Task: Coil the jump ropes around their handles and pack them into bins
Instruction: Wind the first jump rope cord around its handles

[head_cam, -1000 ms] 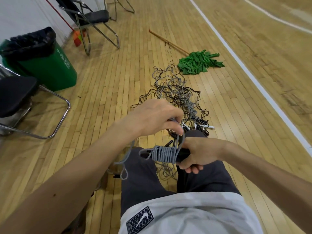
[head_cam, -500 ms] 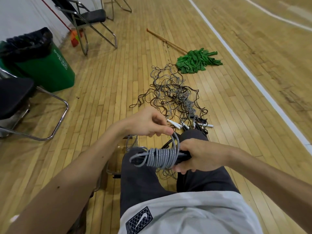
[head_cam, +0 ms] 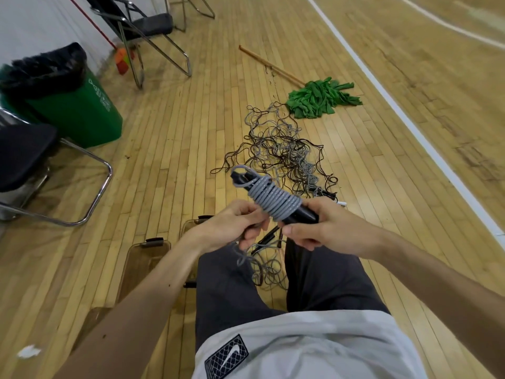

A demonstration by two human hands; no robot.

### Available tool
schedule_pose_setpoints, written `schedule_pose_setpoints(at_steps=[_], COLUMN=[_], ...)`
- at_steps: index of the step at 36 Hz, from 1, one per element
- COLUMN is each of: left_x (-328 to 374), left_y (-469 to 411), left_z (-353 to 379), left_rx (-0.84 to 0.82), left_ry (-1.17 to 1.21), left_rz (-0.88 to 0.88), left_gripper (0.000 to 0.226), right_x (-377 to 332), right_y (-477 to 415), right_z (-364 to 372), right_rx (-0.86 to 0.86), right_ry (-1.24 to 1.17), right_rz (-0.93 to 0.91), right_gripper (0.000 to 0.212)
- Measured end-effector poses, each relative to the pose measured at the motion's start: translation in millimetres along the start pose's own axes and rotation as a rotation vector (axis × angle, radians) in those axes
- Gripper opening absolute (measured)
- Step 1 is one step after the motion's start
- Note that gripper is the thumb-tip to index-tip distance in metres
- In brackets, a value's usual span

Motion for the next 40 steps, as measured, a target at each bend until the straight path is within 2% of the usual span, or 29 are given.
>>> schedule_pose_setpoints(at_steps=[3,6,13,18,21,24,32,37,40], left_x=[-5.1,-11.0,-15.7,-20.0,-16.5,-12.0,15.0,37.5,51.9], left_y=[0.8,2.1,1.2,-5.8,-5.6,-2.4,11.5,20.0,23.9], left_z=[2.0,2.0,4.2,-4.9,-1.4,3.4,17.9,13.9,10.3], left_rx=[-0.062,-0.076,-0.001,0.222,0.375,0.472,0.573,0.598,0.577], left_ry=[0.003,-0.073,-0.171,-0.427,-0.703,-0.857,-1.153,-1.29,-1.346], left_rz=[0.02,0.009,-0.01,-0.09,-0.068,-0.036,0.097,0.189,0.21], left_gripper=[0.034,0.036,0.034,0.044,0.049,0.046,0.037,0.044,0.039], right_x=[4.4,9.4,32.4,50.6,61.4,70.3,80.3,73.7,68.4], right_y=[1.2,3.5,2.9,1.3,2.0,3.3,0.6,-2.6,-3.0], right_z=[-7.2,-18.0,-29.4,-42.6,-46.8,-50.2,-49.8,-43.7,-38.6], right_rx=[0.053,0.157,0.222,0.281,0.295,0.314,0.286,0.212,0.125], right_ry=[0.039,0.031,0.113,0.175,0.225,0.251,0.31,0.28,0.276], right_rz=[0.009,0.038,0.138,0.21,0.25,0.29,0.365,0.403,0.437], right_gripper=[0.013,0.011,0.014,0.017,0.016,0.015,0.016,0.016,0.018])
Point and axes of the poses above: each hand's wrist, its own y-axis away from the middle knuckle, its own z-axis out of the palm, x = y × z, the point moved 4 cm from there along -y, towards the middle knuckle, and after that the axes turned 15 degrees about -z, right-handed, at the moved point
